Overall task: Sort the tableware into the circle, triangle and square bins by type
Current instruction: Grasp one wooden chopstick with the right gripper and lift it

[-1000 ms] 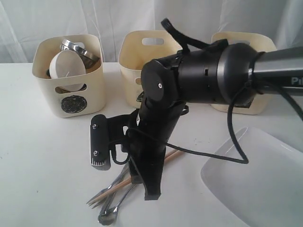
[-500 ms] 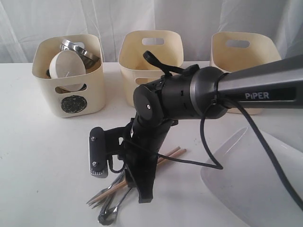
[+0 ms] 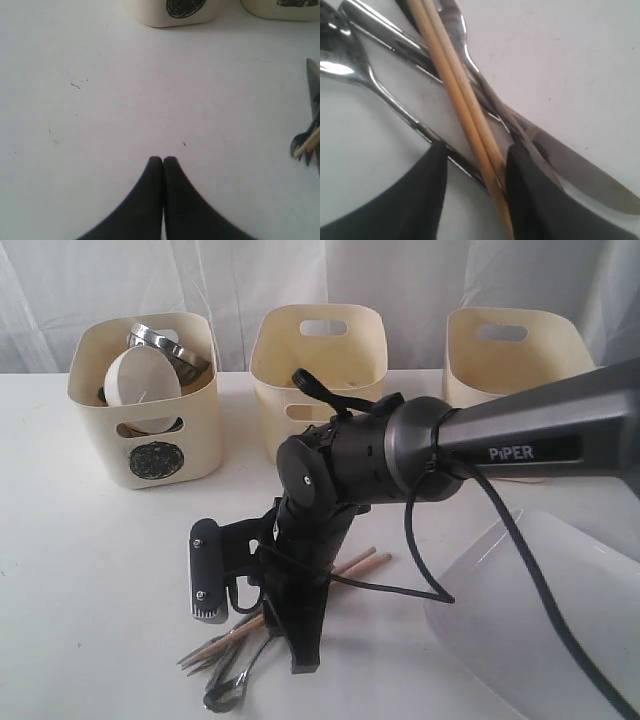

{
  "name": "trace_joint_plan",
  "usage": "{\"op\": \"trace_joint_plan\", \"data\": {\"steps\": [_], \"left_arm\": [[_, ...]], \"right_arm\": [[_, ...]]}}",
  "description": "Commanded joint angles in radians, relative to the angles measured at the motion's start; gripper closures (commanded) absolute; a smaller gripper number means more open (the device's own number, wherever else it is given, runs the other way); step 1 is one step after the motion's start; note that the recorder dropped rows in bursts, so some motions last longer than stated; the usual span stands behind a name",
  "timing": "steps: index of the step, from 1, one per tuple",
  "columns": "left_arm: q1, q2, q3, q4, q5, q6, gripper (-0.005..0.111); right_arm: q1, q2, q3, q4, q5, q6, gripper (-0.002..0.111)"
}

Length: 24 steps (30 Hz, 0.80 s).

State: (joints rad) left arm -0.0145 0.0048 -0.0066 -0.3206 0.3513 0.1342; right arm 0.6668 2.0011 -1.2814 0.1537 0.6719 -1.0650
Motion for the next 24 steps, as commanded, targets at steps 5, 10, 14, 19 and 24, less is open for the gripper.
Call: {"op": "trace_joint_plan", "data": {"steps": [5,10,14,19,24], "left_arm": [[0.002,-0.005,0.007,-0.009,0.030,-0.001,0.107],[0.002,-0.005,0.007,-0.009,0.030,-0.001,0.107],[0.002,-0.005,0.007,-0.009,0.030,-0.001,0.107],[0.002,-0.005,0.007,-0.009,0.030,-0.001,0.107],[0.002,-0.005,0.007,-0.009,0.030,-0.001,0.107]], "right_arm": [[0.001,0.015,0.003,-0.005,-0.006,-0.006,0.103],[0.001,0.013,0.003,-0.005,0.006,-0.006,0.108],[0.001,-0.018,0.003,-0.005,0.011,-0.006,0.108],[0.001,-0.057,0.003,-0.005,0.011,-0.006,0.108],[0.001,-0.067,0.003,-0.005,0.011,-0.006,0.108]]}}
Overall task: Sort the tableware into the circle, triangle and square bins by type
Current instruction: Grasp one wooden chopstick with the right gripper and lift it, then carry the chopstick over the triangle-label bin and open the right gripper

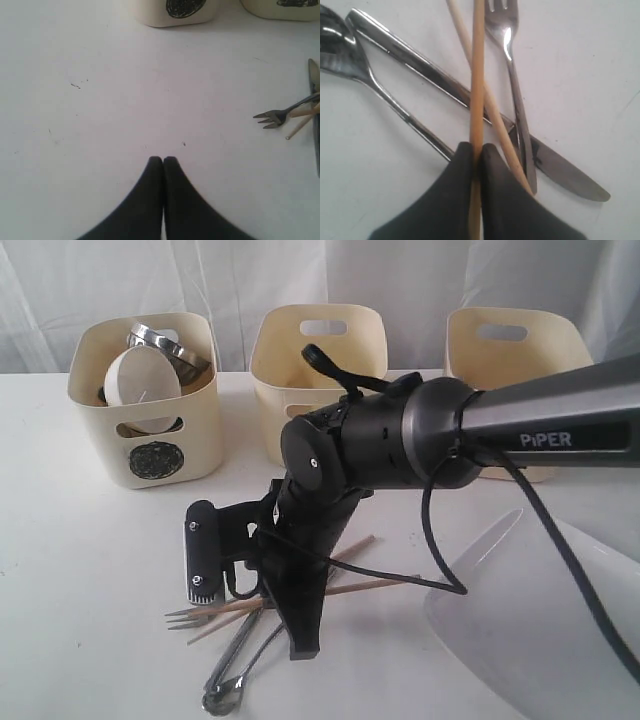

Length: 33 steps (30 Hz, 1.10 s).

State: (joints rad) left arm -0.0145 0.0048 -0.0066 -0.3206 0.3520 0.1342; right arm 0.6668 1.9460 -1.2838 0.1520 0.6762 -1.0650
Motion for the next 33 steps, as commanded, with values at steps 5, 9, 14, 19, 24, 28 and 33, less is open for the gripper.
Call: {"op": "trace_joint_plan", "data": {"steps": [5,9,14,19,24,28,33], "left_arm": [[0.002,-0.005,0.007,-0.009,0.030,-0.001,0.107],[0.002,-0.005,0.007,-0.009,0.030,-0.001,0.107],[0.002,-0.005,0.007,-0.009,0.030,-0.001,0.107],[0.002,-0.005,0.007,-0.009,0.030,-0.001,0.107],[0.002,-0.005,0.007,-0.009,0.030,-0.001,0.107],[0.002,-0.005,0.007,-0.009,0.030,-0.001,0.107],[0.002,-0.005,0.007,-0.009,0.030,-0.001,0.107]], "right_arm": [[0.001,-0.049,0.003,-0.005,-0.003,-0.006,0.108],[-0.001,-0.143,-0.018,-0.007,-0.119,-0.004,0.108],[-0.009,-0.260,-0.042,-0.007,-0.502,0.111,0.108],[-0.062,-0.309,-0.042,0.059,-0.922,0.361,0.108],[-0.117,-0.289,-0.041,0.264,-1.112,0.381,0.108],[-0.149,-0.251,-0.041,0.385,-1.229,0.381,0.108],[-0.157,-0.180,-0.041,0.462,-1.447,0.436,0.108]]}}
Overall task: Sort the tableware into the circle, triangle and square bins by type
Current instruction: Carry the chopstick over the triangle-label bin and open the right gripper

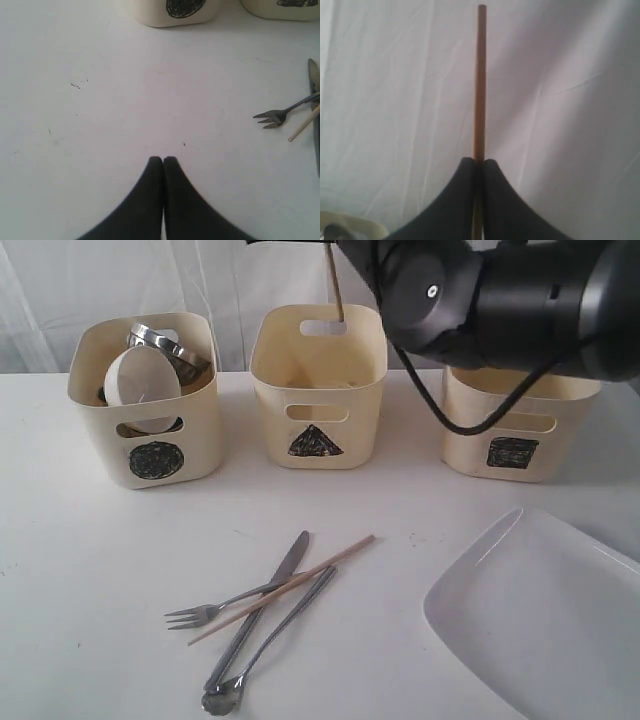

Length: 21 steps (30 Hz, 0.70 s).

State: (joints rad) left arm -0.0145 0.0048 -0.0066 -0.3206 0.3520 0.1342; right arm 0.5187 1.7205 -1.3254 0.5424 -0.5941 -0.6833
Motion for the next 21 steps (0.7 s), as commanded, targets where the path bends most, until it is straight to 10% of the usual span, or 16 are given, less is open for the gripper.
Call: {"op": "trace_joint_plan", "data": {"steps": [1,13,21], "left_arm": [[0.002,-0.005,0.007,-0.009,0.030,-0.001,0.107],[0.002,-0.005,0.007,-0.009,0.030,-0.001,0.107],[0.002,-0.005,0.007,-0.009,0.030,-0.001,0.107]], "right_arm": [[-0.009,0.060,0.001,0.084,-0.216,0.086,0.108],[-0.093,0.280,-0.013,0.088,-0.394,0.411,0.108],[-0.180,0.377,-0.123,-0.025,-0.099,0.436,0.103]]}}
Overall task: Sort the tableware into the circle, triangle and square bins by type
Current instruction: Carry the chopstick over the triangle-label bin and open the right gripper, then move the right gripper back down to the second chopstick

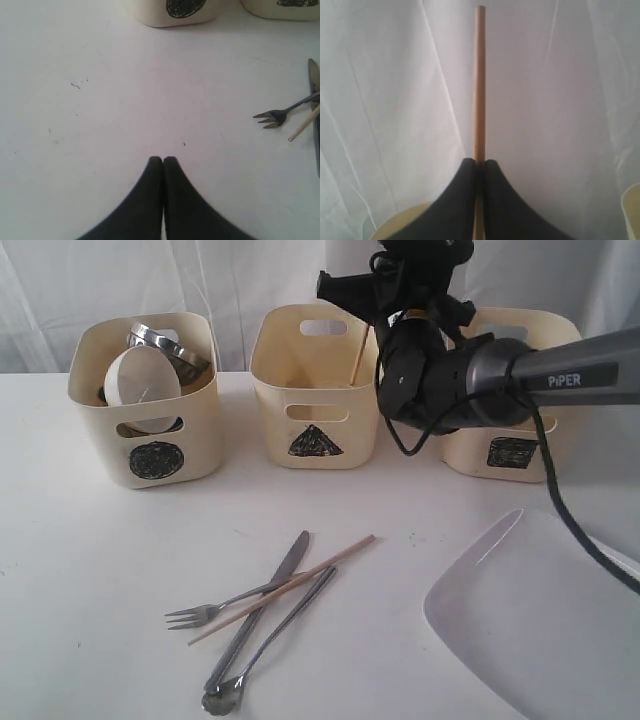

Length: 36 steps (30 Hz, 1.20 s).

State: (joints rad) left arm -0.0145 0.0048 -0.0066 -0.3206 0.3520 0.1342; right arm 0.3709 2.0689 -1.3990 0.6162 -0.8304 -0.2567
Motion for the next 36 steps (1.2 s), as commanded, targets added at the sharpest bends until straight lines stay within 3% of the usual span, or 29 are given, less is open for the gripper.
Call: {"op": "trace_joint_plan", "data": {"steps": [1,7,11,14,16,18,19,24,27,29,31,33,36], "left_arm": [[0.002,-0.005,0.007,-0.009,0.030,-0.001,0.107],[0.002,-0.005,0.007,-0.009,0.030,-0.001,0.107],[0.002,-0.005,0.007,-0.009,0.030,-0.001,0.107],[0.002,-0.005,0.007,-0.009,0.030,-0.001,0.107],[0.002,-0.005,0.007,-0.009,0.030,-0.001,0.107],[0.002,-0.005,0.007,-0.009,0.030,-0.001,0.107],[0.002,-0.005,0.007,-0.009,0.030,-0.001,0.107],[0.002,-0.005,0.007,-0.009,0.030,-0.001,0.107],[0.002,-0.005,0.007,-0.009,0.030,-0.001,0.107],[0.002,-0.005,0.007,-0.009,0.030,-0.001,0.107],[0.002,-0.005,0.007,-0.009,0.030,-0.001,0.107],[0.002,-0.005,0.007,-0.009,0.030,-0.001,0.107],[0.002,-0.005,0.007,-0.009,0.030,-0.001,0.107]], "right_arm": [[-0.035,0.036,-0.066,-0.135,0.169,0.007,0.099],[-0.043,0.036,-0.116,-0.164,0.202,-0.040,0.075],[-0.043,0.012,-0.123,-0.155,0.252,-0.040,0.074],[-0.043,-0.036,-0.123,-0.155,0.394,-0.040,0.074],[-0.043,-0.121,-0.123,-0.165,0.624,-0.040,0.077],[-0.043,-0.210,-0.123,-0.182,0.922,-0.091,0.090],[-0.043,-0.262,-0.123,-0.189,1.106,-0.155,0.108],[-0.016,-0.314,-0.123,-0.188,1.646,-0.480,0.108],[0.057,-0.267,-0.123,-0.188,1.854,-0.738,0.108],[0.117,-0.214,-0.123,-0.205,1.905,-0.876,0.106],[0.171,-0.151,-0.123,-0.254,1.915,-0.960,0.096],[0.207,-0.103,-0.123,-0.304,1.891,-0.976,0.086],[0.232,-0.053,-0.123,-0.348,1.837,-0.974,0.082]]}}
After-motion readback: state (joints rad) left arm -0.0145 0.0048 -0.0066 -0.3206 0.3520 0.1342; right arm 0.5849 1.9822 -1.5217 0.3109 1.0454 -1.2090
